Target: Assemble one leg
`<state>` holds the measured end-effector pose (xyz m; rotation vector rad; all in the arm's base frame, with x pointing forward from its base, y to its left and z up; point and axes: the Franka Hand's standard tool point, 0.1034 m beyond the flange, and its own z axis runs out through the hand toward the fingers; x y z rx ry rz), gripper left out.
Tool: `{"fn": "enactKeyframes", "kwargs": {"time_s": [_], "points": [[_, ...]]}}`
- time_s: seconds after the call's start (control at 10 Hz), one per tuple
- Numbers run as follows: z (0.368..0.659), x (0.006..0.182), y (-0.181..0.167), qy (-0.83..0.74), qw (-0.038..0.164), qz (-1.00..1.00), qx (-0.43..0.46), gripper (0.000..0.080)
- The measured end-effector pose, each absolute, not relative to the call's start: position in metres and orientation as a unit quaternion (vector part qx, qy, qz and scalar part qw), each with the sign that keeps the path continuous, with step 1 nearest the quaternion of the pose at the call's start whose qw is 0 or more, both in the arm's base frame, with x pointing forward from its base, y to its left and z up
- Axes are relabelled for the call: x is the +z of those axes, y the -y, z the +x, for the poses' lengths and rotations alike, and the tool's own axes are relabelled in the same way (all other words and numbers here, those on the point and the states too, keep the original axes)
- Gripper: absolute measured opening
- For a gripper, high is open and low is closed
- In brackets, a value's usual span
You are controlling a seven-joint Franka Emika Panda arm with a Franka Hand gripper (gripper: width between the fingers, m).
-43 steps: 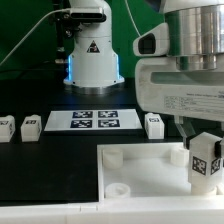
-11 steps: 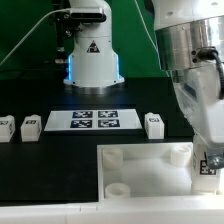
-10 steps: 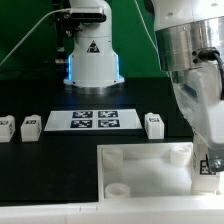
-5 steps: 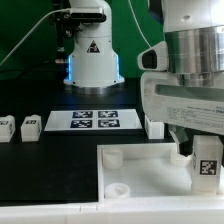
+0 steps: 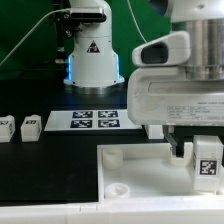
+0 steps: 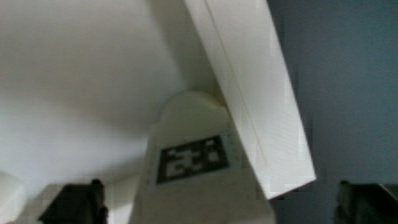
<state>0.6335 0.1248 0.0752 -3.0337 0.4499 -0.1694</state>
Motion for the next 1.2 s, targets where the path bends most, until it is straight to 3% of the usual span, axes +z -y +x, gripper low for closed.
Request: {"fn": "enactKeyframes", "kwargs": {"time_s": [0.1,0.3,0.4,0.5,0.9,1.1,1.2], "points": [[0.6325,0.0738,-0.1247,-0.176,0.037,-0.982,-0.053,0.0649],[0.6323,0.0736,-0.1254,-0.250,0.042,-0.966,-0.049,0.0366],[0.6318,0.0731,-0.1251,-0.282,0.043,-0.957,-0.047,0.0366],[0.6311,0.0724,-0.1231,-0.339,0.045,-0.939,-0.043,0.0298],[0.6302,0.0698,-0.1220,-0.624,0.071,-0.778,-0.014,0.0298],[0.6309,0.0683,-0.1214,-0.764,0.114,-0.635,0.005,0.0297],[0.6297,0.0684,-0.1211,-0.775,0.122,-0.620,0.007,0.0297]]}}
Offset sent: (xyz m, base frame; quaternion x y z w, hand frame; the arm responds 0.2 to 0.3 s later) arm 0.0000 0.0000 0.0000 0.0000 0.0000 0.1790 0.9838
